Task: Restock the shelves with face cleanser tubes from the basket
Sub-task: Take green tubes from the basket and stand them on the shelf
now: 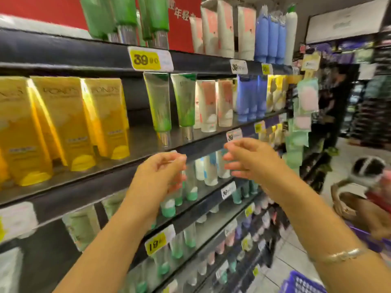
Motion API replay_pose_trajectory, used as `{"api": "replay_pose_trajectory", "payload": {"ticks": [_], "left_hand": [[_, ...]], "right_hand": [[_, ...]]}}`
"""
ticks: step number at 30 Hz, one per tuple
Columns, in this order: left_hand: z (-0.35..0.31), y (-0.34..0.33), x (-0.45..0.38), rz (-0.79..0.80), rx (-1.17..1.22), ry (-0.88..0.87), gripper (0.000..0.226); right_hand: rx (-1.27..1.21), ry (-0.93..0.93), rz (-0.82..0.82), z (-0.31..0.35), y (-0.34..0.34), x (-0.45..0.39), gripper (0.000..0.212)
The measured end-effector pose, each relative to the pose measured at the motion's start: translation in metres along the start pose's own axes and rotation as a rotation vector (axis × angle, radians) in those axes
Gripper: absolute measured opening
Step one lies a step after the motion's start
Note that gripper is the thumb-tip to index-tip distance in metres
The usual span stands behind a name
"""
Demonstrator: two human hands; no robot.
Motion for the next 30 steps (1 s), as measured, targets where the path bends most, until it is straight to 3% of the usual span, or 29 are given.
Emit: {"api": "replay_pose_trajectory", "payload": {"ticks": [7, 12, 18, 24, 30], "left_hand": [[0.177, -0.030, 0.024, 0.159, -0.071, 0.510, 0.019], [0.262, -0.072, 0.044, 0.211, -0.070, 0.838, 0.016], [0.324, -0.159, 0.052, 0.255, -0.158, 0.998, 0.017], [0.386, -0.267, 0.049, 0.290, -0.183, 1.160, 0.024], [0.423, -0.357, 0.037, 0.218, -0.240, 1.204, 0.009]], "right_hand": [[0.048, -0.544, -0.167, -0.138, 0.052, 0.152, 0.017], [0.070, -0.830, -0.305, -0.197, 0.112, 0.241, 0.018], [-0.006, -0.992, -0.474, -0.256, 0.186, 0.300, 0.008], [-0.071, -1.163, -0.541, -0.321, 0.273, 0.339, 0.013], [-0.145, -1.302, -0.665, -0.376, 0.349, 0.359, 0.013]]}}
Point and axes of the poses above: each hand's wrist, its own x-axis away from the middle knuckle, its own y-axis out of the back of the hand, z = x × y, the point moved 2 cm from there along -x, towards the middle knuckle, and after that the axes turned 15 degrees about y, right-handed, at the moved point
